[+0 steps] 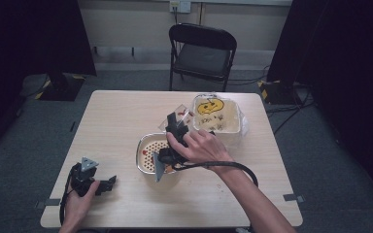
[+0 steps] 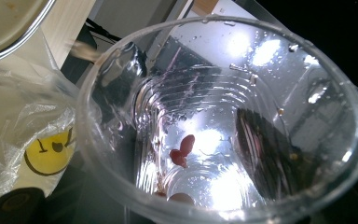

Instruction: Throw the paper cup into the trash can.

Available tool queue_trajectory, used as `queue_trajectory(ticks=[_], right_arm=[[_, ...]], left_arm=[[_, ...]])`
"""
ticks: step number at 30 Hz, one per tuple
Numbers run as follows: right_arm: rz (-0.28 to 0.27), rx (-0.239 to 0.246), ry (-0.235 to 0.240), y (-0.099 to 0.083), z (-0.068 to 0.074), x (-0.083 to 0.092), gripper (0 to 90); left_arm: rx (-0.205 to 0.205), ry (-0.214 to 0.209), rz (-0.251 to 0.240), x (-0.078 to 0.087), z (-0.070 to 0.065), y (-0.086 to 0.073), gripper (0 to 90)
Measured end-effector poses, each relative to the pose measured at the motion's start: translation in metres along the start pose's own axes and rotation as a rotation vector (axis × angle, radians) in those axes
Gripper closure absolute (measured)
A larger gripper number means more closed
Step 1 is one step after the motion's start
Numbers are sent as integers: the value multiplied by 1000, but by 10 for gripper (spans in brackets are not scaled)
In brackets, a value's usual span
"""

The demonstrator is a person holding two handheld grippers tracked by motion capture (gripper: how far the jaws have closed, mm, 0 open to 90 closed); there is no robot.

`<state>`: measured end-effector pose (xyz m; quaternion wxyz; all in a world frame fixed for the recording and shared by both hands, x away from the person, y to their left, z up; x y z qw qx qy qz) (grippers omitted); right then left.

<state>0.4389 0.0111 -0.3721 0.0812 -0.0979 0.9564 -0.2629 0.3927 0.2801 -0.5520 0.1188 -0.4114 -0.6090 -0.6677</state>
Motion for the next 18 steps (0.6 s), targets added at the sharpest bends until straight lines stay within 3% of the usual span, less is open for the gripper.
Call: queue_trajectory(ticks=[3, 6, 9, 13, 14, 18], right_arm=[[-2, 21, -2, 1, 1, 1, 507], [-3, 6, -1, 2, 2, 2, 508], [-11, -58, 19, 1, 0, 1, 508], [-30, -323, 106, -3, -7, -1, 508], [-29, -425, 145, -5, -10, -1, 507], [-63, -723, 238, -15, -23, -2, 506]], left_arm=[[0, 0, 0, 0, 0, 0, 0], [2, -1, -1, 0, 0, 0, 0], [2, 0, -1, 0, 0, 0, 0], [0, 0, 0, 0, 0, 0, 0], [2, 0, -2, 0, 0, 0, 0], [2, 0, -2, 0, 0, 0, 0]])
Point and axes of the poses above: each handheld gripper's, and its own axes: x roughly backward along the jaws, y roughly out of its top, z roughly to its left, the point moved 7 cm from there along -x, roughly forward along the jaws, and after that the axes turned 6 degrees about -y, right-handed, at the moved point
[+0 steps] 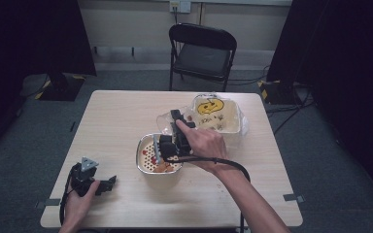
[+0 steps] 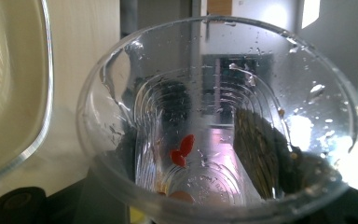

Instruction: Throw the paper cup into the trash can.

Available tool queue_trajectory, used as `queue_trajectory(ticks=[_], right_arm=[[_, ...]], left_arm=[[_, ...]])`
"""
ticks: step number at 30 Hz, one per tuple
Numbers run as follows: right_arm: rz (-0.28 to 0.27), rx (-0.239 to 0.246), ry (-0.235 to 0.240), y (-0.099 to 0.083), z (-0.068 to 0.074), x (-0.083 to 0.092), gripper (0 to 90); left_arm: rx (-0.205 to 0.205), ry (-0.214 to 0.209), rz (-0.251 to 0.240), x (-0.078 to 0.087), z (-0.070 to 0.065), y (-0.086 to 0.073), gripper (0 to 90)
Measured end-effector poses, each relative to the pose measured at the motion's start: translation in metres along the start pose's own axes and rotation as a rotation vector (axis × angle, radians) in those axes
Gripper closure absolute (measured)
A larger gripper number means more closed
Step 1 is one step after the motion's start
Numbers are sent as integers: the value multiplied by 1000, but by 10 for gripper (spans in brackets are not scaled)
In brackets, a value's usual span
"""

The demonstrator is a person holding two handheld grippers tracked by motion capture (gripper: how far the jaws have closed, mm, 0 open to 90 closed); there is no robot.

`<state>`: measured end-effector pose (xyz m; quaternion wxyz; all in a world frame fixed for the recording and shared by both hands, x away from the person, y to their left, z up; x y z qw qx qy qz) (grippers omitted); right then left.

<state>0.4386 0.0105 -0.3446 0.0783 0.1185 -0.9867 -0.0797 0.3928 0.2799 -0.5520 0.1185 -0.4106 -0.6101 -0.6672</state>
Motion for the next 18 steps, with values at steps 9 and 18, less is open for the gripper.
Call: queue_trajectory(ticks=[9, 18], right_arm=[[-73, -641, 278, -15, -13, -8, 499], [-188, -1079, 460, -24, -26, -14, 490]], left_arm=[[-1, 1, 1, 0, 0, 0, 0], [-1, 1, 1, 0, 0, 0, 0]])
Point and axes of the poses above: each handheld gripper's, and its own axes: x roughly backward along the jaws, y roughly out of its top, z roughly to its left, the point moved 7 cm from there along -x, roughly forward along the jaws, and after that the axes turned 6 degrees about -y, right-handed, at the moved point
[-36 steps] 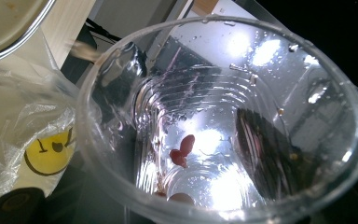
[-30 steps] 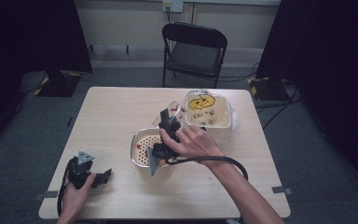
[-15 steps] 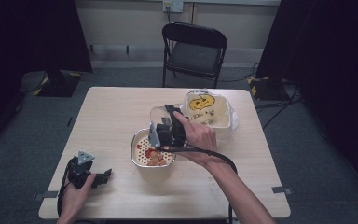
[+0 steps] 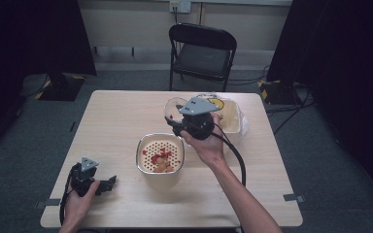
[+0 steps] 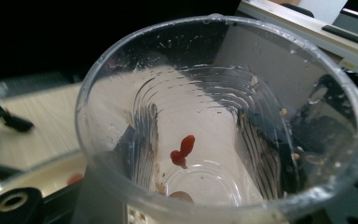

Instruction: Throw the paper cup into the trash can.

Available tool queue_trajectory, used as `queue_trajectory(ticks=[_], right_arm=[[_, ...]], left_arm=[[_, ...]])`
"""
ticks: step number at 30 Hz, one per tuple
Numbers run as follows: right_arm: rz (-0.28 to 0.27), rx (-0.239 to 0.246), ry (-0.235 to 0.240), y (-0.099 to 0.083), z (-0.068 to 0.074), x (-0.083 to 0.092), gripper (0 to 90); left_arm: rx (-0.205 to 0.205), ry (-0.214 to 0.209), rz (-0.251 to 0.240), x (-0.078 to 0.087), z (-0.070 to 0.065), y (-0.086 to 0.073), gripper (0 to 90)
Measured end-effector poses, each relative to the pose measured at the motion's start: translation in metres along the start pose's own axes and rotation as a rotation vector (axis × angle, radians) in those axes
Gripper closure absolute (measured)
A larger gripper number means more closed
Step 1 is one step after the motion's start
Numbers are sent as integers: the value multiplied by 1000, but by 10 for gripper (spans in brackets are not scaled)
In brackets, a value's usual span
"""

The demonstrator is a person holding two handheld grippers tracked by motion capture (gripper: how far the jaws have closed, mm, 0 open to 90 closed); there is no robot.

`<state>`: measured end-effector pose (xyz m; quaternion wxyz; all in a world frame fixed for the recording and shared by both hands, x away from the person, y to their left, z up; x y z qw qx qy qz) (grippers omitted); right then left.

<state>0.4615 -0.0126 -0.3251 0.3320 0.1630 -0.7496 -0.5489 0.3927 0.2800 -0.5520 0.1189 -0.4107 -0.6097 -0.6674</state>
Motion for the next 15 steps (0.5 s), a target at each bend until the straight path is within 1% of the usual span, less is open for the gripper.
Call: queue_trajectory(ticks=[2, 4, 6, 8, 10, 11, 13, 15], right_arm=[[-43, -63, 24, 3, -5, 1, 490], [-86, -129, 38, 5, -10, 2, 490], [-114, -184, 46, 7, -16, 2, 490], [-130, -204, 33, 9, -24, 2, 489], [-130, -223, 14, 10, -33, 3, 487], [-130, -216, -11, 10, -39, 4, 487], [-133, -242, -20, 11, -51, 6, 485], [-137, -259, -49, 12, -64, 9, 485]], left_arm=[[0, -1, 0, 0, 0, 0, 0], [0, -1, 0, 0, 0, 0, 0], [0, 0, 0, 0, 0, 0, 0], [0, 0, 0, 0, 0, 0, 0], [-1, -1, 1, 0, 0, 0, 0], [0, -1, 0, 0, 0, 0, 0], [0, 0, 0, 0, 0, 0, 0], [0, 0, 0, 0, 0, 0, 0]])
Point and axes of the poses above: each handheld gripper's, and its own axes: x roughly backward along the jaws, y roughly out of its top, z roughly to its left, the point moved 7 cm from there along -x, roughly forward along the jaws, and after that the axes turned 6 degrees about -y, right-handed, at the moved point
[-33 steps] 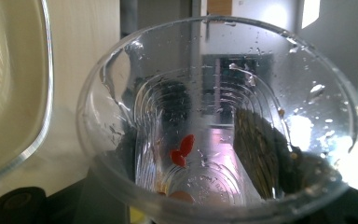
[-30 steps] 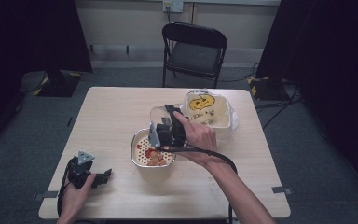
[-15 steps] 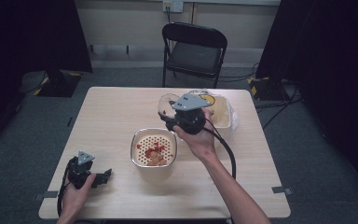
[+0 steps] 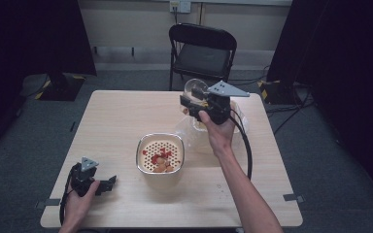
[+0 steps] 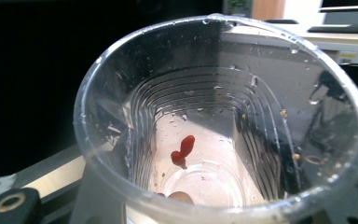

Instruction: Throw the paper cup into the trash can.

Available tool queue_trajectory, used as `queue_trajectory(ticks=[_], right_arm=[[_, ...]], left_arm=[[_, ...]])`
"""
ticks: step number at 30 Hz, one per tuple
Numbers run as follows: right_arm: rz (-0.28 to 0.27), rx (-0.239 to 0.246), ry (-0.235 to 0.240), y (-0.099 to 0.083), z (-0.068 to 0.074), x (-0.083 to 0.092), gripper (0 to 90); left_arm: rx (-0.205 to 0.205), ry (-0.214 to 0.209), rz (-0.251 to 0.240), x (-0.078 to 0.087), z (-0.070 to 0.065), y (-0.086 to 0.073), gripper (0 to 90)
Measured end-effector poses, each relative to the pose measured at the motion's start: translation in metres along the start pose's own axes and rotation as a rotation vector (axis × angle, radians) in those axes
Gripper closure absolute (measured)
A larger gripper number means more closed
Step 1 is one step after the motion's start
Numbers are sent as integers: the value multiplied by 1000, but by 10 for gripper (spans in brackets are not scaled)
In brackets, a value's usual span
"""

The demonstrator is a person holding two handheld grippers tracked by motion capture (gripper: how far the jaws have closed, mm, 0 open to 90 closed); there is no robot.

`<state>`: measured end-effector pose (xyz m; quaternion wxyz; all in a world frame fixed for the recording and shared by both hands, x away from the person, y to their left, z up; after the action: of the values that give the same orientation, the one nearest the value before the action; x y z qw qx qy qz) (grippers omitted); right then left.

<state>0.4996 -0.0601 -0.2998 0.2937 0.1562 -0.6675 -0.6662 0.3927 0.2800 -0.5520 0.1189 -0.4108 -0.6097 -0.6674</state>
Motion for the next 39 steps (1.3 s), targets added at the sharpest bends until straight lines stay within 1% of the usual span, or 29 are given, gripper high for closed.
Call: queue_trajectory(ticks=[1, 2, 3, 5, 6, 8, 11, 13, 14, 15, 16, 18, 20, 23, 28, 34, 38, 39], right_arm=[[-2, -20, -2, 1, -6, 1, 484], [0, -22, -15, 2, -12, 1, 484], [3, -24, -37, 3, -19, 1, 484], [5, -47, -64, 4, -31, 1, 481], [10, -47, -80, 5, -37, 0, 480], [18, -52, -95, 4, -45, -2, 474], [54, -50, -125, -3, -57, -5, 456], [72, -60, -139, -8, -63, -6, 399], [87, -67, -160, -12, -68, -7, 385], [97, -70, -168, -15, -72, -9, 368], [113, -72, -176, -17, -75, -10, 320], [137, -67, -210, -21, -82, -13, 281], [161, -75, -220, -23, -86, -17, 200], [183, -55, -233, -25, -88, -21, 160], [190, -63, -253, -30, -93, -20, 147], [198, -57, -232, -33, -90, -11, 140], [188, -66, -213, -34, -86, 0, 140], [193, -56, -212, -35, -85, 3, 141]], left_arm=[[0, 0, 0, 0, 0, 0, 0], [0, 0, 0, 0, 0, 0, 0], [1, 0, 0, 0, 0, 0, 0], [0, 0, -1, 0, 0, 0, 0], [0, 0, 0, 0, 0, 0, 0], [0, 0, 0, 0, 0, 0, 0], [1, -1, 0, 0, 0, 0, 0], [1, 0, 0, 0, 0, 0, 0], [0, 0, 0, 0, 0, 0, 0], [0, 0, 0, 0, 0, 0, 0], [0, 0, 0, 0, 0, 0, 0], [0, -1, 0, 0, 0, 0, 0], [-2, 0, 1, 0, 0, 0, 0], [0, 0, 0, 0, 0, 0, 0], [-1, -1, 1, 0, 0, 0, 0], [-2, -1, 0, 0, 0, 0, 2], [-2, -4, 0, 0, -1, 0, 1], [-2, -5, 0, 0, -1, 0, 0]])
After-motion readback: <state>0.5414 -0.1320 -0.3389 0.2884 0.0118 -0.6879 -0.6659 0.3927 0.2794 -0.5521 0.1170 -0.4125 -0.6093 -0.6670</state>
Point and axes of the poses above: each handheld gripper's, and its own axes: x roughly backward along the jaws, y roughly out of its top, z roughly to its left, the point moved 7 cm from there along -x, roughly forward along the jaws, and after that the axes turned 6 degrees about -y, right-handed, at the moved point
